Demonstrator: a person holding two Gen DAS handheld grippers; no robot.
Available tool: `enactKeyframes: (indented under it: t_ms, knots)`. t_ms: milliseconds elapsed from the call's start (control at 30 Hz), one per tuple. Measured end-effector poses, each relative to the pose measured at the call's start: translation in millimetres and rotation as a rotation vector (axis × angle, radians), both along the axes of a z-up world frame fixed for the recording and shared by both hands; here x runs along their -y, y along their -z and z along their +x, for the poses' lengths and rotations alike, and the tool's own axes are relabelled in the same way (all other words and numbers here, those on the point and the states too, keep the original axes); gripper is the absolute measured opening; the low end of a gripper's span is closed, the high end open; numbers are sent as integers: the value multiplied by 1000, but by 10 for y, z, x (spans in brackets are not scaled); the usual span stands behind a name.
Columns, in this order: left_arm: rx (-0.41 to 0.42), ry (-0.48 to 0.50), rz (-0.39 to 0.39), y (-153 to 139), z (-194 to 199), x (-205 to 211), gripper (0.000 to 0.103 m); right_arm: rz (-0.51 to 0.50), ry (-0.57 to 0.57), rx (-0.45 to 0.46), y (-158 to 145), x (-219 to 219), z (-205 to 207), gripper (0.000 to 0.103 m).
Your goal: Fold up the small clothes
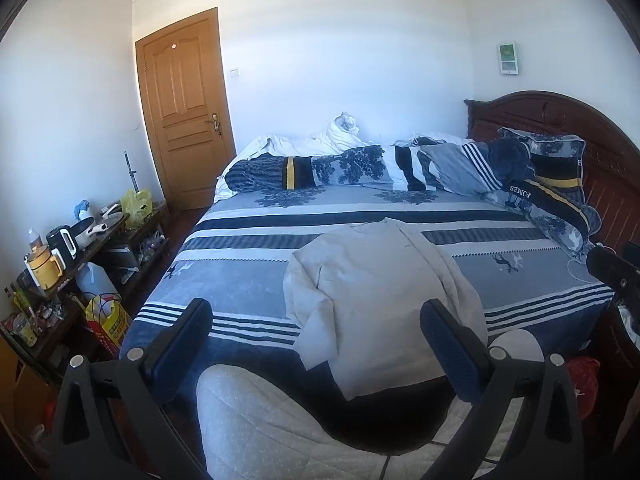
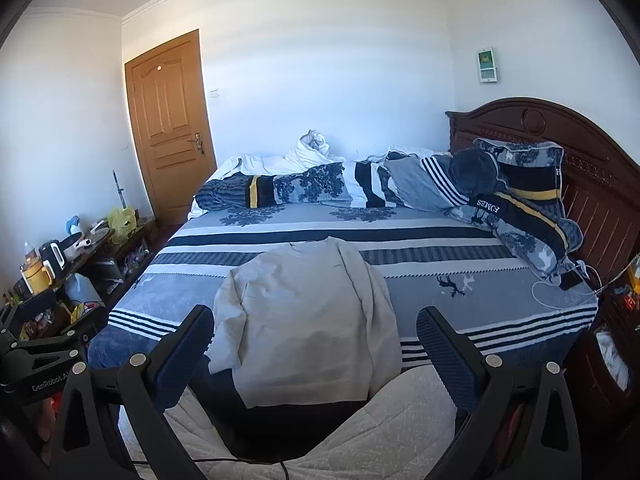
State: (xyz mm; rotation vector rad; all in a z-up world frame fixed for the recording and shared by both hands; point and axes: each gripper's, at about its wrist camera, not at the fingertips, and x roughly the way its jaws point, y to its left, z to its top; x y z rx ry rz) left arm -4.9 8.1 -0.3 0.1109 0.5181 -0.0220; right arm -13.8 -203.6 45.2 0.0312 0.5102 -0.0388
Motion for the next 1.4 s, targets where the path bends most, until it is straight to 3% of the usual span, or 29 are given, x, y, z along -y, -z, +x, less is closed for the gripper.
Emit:
enactKeyframes:
  t_ms: [300, 367, 533, 1000, 1267, 1300, 1400]
  knots:
    - [-13, -3, 21, -92, 51, 66, 103, 3, 6, -1, 32, 4, -30, 103]
    - [-8, -2, -8, -92, 51, 51, 103, 1, 4, -3, 43, -5, -36, 103]
    - [-25, -6, 28, -100, 60, 80, 103, 3, -2, -11, 51, -8, -28, 103]
    - [32, -1, -67, -37, 1, -5, 103, 14, 4, -31, 82, 29, 12, 103]
    - [41, -3, -92, -43, -5, -26, 103, 18, 5, -36, 107, 36, -4, 103]
    - [16, -6, -55, -42, 11, 20, 103, 19, 6, -37, 108, 36, -4, 103]
    - [24, -4, -68, -40, 6, 7, 103, 18, 5, -38, 111, 41, -4, 103]
